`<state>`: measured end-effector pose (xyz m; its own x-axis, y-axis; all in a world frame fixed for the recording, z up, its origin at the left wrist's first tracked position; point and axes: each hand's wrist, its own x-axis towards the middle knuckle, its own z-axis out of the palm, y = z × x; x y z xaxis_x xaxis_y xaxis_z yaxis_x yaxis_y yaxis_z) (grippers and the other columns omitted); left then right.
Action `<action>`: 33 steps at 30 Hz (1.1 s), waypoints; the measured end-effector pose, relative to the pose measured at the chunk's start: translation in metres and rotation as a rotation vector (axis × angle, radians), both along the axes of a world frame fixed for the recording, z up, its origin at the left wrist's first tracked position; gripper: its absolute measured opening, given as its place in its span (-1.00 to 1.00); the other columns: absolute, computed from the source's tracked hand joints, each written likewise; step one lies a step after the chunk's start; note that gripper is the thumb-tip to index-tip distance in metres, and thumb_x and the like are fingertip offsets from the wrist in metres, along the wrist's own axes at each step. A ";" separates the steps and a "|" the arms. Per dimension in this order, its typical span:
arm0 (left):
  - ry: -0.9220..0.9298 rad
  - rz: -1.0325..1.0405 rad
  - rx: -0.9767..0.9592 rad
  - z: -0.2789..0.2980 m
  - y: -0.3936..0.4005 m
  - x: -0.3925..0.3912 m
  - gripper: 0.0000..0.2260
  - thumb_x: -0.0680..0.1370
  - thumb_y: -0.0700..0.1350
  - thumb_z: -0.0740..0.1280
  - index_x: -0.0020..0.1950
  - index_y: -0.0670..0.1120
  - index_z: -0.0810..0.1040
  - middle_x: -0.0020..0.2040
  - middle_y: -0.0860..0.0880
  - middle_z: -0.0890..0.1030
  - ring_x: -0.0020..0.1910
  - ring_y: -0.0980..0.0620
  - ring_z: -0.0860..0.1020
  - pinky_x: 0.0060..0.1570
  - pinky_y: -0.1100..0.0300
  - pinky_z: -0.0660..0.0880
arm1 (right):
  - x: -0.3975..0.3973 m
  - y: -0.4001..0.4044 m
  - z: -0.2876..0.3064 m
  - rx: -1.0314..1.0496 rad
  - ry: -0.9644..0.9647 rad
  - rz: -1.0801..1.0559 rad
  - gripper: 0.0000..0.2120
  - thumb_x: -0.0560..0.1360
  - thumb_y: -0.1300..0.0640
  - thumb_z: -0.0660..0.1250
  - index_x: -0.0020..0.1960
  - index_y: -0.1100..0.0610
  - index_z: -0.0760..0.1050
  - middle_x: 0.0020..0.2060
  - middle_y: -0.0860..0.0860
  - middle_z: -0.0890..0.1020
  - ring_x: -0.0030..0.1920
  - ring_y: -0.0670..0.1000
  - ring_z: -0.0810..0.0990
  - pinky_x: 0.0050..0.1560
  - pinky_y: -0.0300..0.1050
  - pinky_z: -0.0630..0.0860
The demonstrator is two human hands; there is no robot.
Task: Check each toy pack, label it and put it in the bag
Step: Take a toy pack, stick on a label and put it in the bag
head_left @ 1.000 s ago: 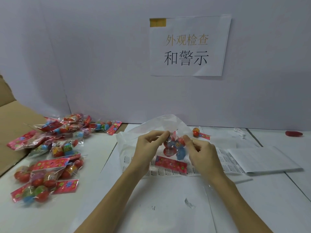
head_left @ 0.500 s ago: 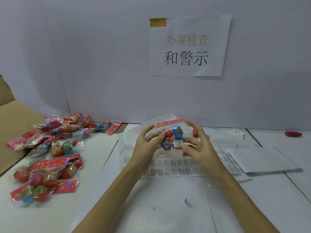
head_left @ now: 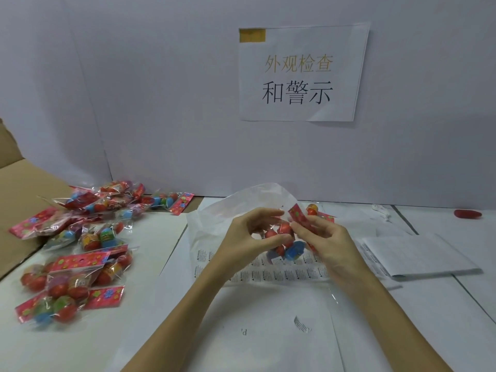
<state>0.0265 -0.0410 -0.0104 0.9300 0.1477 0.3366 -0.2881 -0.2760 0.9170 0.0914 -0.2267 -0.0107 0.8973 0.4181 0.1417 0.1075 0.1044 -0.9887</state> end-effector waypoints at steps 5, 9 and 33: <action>0.103 0.003 -0.160 0.002 0.004 -0.001 -0.79 0.54 -0.01 0.50 0.13 -0.05 0.76 -0.12 -0.02 0.75 -0.13 0.08 0.66 0.03 0.20 0.55 | 0.003 -0.001 0.002 0.114 0.135 -0.079 -0.76 0.31 -0.05 0.56 -0.03 -0.11 0.77 -0.10 -0.04 0.77 0.00 -0.07 0.73 0.04 -0.18 0.59; 0.115 0.002 -0.207 0.002 0.002 0.000 -0.72 0.50 0.08 0.48 0.09 -0.07 0.77 -0.06 -0.13 0.75 -0.13 0.07 0.62 0.04 0.21 0.54 | 0.004 -0.002 0.002 0.167 0.189 -0.057 -0.82 0.34 0.03 0.55 -0.05 -0.03 0.78 -0.15 -0.09 0.75 -0.08 -0.17 0.70 0.04 -0.19 0.56; 0.162 0.209 -0.503 -0.015 -0.009 0.010 -0.70 0.52 -0.06 0.54 0.19 -0.13 0.62 0.05 -0.09 0.74 0.04 -0.07 0.73 0.10 0.03 0.66 | -0.002 0.009 -0.006 0.032 0.053 -0.007 -0.76 0.53 0.07 0.51 0.18 -0.03 0.61 -0.08 0.01 0.78 -0.08 0.07 0.78 -0.17 -0.21 0.68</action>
<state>0.0365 -0.0503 -0.0249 0.8977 0.4393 0.0326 -0.1188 0.1702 0.9782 0.0892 -0.2176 -0.0164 0.9066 0.4082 0.1074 0.0562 0.1354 -0.9892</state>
